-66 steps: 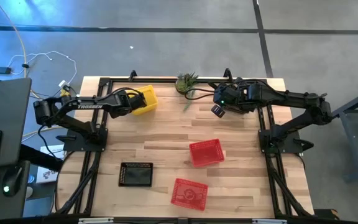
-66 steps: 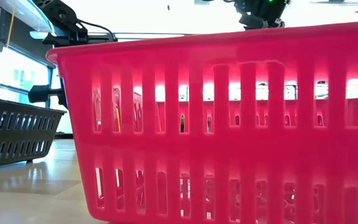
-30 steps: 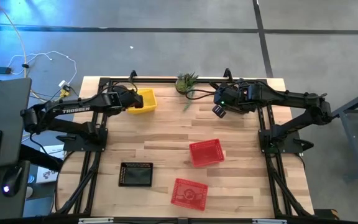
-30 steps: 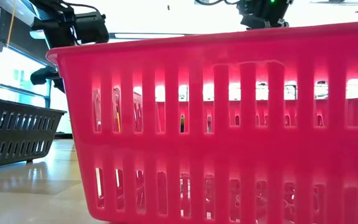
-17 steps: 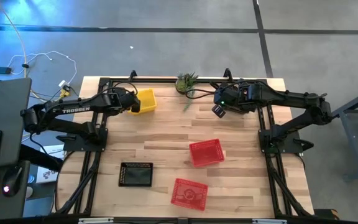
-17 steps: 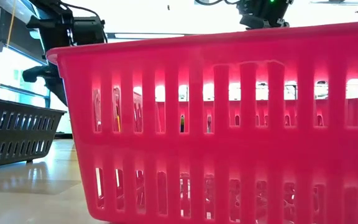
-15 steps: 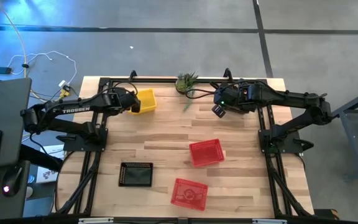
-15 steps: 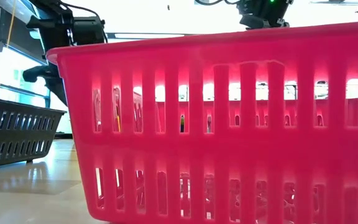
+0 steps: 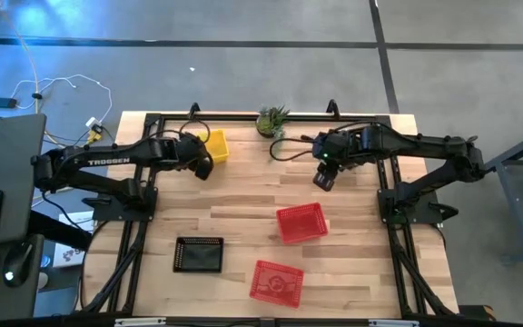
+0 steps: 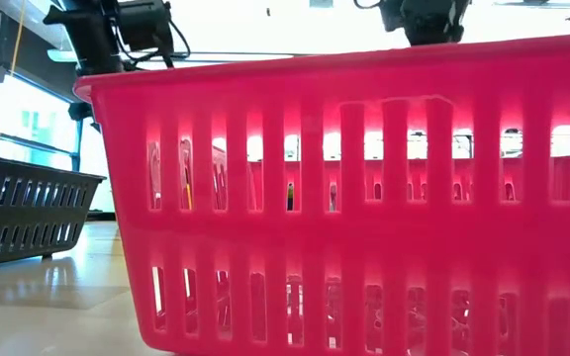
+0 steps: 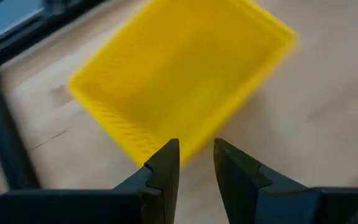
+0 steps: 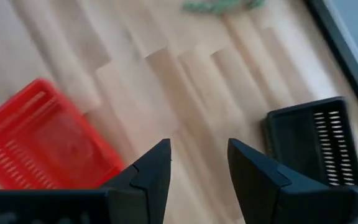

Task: Stack baskets by color
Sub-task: Stack the bottom red bin on top of the top red bin on the table

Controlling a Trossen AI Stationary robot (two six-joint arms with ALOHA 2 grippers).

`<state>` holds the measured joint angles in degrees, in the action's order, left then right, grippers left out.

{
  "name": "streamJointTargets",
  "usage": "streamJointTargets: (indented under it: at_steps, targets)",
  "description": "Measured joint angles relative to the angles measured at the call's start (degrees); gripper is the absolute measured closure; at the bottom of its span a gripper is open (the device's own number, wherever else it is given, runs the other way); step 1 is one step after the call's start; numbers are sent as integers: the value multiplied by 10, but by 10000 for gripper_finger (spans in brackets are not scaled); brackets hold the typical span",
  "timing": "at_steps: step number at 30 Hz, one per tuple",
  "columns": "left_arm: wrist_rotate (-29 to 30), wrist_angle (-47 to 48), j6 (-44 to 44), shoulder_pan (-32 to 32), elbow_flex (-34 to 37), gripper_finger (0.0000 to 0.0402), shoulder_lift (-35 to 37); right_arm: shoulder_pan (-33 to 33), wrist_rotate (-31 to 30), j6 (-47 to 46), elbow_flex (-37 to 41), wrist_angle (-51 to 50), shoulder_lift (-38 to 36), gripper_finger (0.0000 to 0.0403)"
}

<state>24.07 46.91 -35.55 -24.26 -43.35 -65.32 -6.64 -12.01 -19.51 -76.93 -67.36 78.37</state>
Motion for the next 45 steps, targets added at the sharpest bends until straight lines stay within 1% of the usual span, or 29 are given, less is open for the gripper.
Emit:
streamJointTargets:
  at_steps: [6,9,14,20,24,30,33,38,40,45]
  targets:
    - [-45,-2,17,67,0,316,0,22,56,5,0,-15,0,258]
    - [-48,-2,15,110,0,316,0,32,90,29,0,-32,10,258]
    - [-46,-5,-9,182,0,316,0,52,121,35,0,-49,44,258]
    - [-49,-16,-24,259,0,316,0,90,122,27,0,-33,73,258]
    - [-63,-24,-49,301,0,316,0,130,123,-15,0,8,72,258]
    - [-69,-25,-86,350,0,316,0,205,123,-97,0,78,72,258]
    - [-70,-24,-88,368,0,316,0,245,117,-131,0,123,72,258]
    - [-70,-24,-93,383,0,316,0,307,89,-174,0,176,73,258]
    - [-70,-24,-100,386,0,316,0,328,77,-183,0,194,79,258]
    - [-70,-26,-109,386,0,316,0,370,67,-192,0,237,111,258]
